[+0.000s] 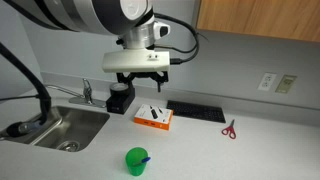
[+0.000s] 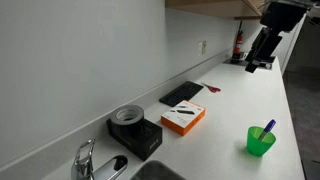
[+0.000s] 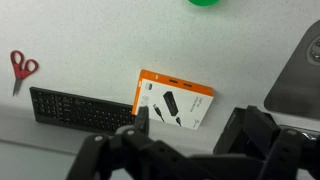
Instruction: Remove the marker from the cup and put it on the counter
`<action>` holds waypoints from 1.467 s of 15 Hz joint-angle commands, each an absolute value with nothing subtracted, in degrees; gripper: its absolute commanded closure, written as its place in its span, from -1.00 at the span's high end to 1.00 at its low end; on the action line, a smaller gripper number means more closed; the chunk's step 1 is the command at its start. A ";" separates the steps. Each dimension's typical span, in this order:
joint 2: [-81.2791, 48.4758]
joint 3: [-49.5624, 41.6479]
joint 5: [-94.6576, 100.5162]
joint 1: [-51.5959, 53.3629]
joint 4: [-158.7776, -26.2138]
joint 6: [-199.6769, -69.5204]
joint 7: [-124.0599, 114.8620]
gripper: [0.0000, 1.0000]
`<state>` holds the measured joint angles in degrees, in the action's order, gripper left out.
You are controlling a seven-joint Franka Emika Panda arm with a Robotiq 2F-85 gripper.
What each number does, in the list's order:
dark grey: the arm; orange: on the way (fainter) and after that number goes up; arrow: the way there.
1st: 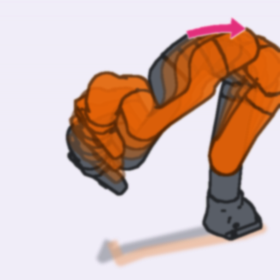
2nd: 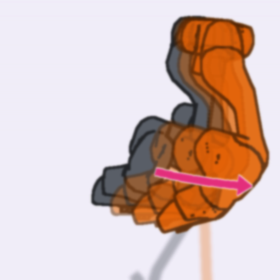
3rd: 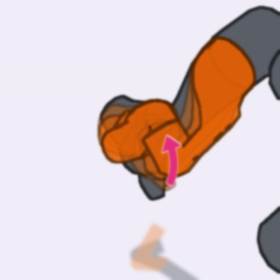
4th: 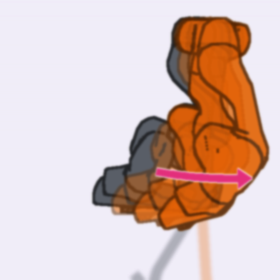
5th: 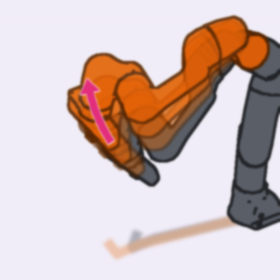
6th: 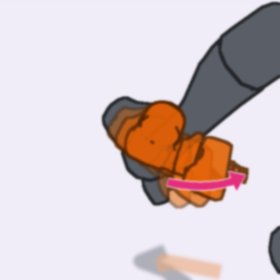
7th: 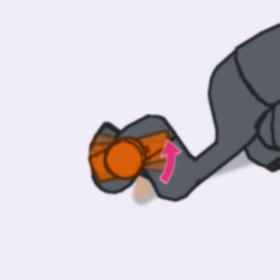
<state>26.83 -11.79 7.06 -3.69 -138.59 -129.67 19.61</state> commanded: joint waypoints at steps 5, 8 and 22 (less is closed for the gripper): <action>26.70 -11.39 6.79 -4.11 -138.46 -129.50 19.80 1.00; 26.50 -11.93 6.31 -3.69 -138.27 -126.97 21.50 1.00; 23.96 -14.19 15.35 -9.59 -146.59 -122.07 23.39 1.00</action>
<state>24.31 -14.34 11.94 -7.83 -143.40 -117.69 24.63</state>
